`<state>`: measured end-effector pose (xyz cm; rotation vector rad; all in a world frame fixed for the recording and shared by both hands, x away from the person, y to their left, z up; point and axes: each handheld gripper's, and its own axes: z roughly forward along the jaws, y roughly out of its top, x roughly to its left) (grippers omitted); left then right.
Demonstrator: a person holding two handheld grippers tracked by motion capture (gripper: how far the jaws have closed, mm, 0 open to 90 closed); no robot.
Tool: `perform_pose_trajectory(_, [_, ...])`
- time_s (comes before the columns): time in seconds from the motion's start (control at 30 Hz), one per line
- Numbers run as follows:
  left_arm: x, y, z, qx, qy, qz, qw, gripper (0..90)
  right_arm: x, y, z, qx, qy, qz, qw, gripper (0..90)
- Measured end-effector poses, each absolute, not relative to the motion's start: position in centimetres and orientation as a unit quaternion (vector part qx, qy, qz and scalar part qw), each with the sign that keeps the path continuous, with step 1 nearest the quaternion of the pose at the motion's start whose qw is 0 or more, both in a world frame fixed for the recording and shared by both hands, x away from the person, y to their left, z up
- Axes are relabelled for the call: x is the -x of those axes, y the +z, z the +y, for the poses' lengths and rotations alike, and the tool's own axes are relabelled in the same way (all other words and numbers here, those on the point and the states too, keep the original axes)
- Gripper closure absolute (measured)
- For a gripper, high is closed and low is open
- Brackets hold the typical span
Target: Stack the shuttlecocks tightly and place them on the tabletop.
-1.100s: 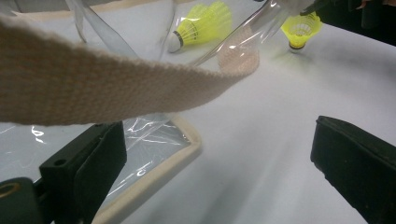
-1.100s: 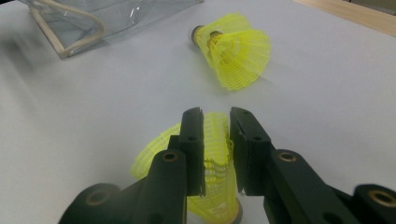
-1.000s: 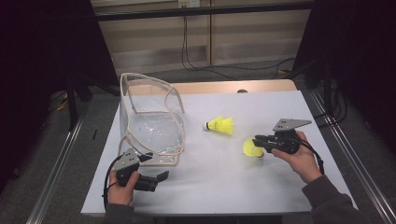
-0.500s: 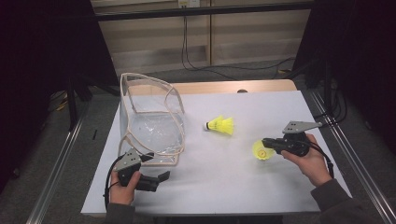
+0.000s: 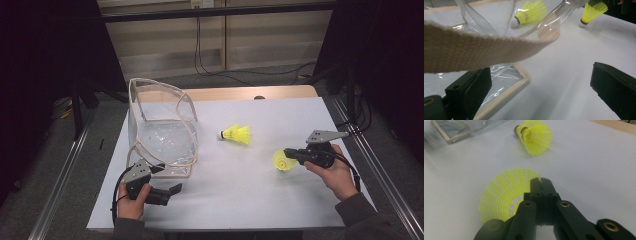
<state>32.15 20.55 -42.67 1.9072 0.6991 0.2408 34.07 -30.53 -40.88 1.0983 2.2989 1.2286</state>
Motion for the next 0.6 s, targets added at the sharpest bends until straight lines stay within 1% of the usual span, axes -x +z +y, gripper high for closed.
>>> perform_pose_trajectory(0.17, [-32.2, -42.6, 20.5, -0.797, 0.101, 0.291, 0.519, 3.6, -34.2, -40.6, -30.0, -0.379, 0.444, 0.797, 0.154, 90.0])
perform_pose_trajectory(0.47, [-32.2, -42.6, 20.5, -0.797, 0.099, 0.291, 0.52, 3.6, -35.2, -41.3, -26.4, -0.358, 0.459, 0.802, 0.134, 89.8])
perform_pose_trajectory(0.6, [-32.2, -42.6, 20.5, -0.797, 0.099, 0.289, 0.52, 3.6, -35.4, -41.5, -25.8, -0.358, 0.463, 0.8, 0.129, 89.5])
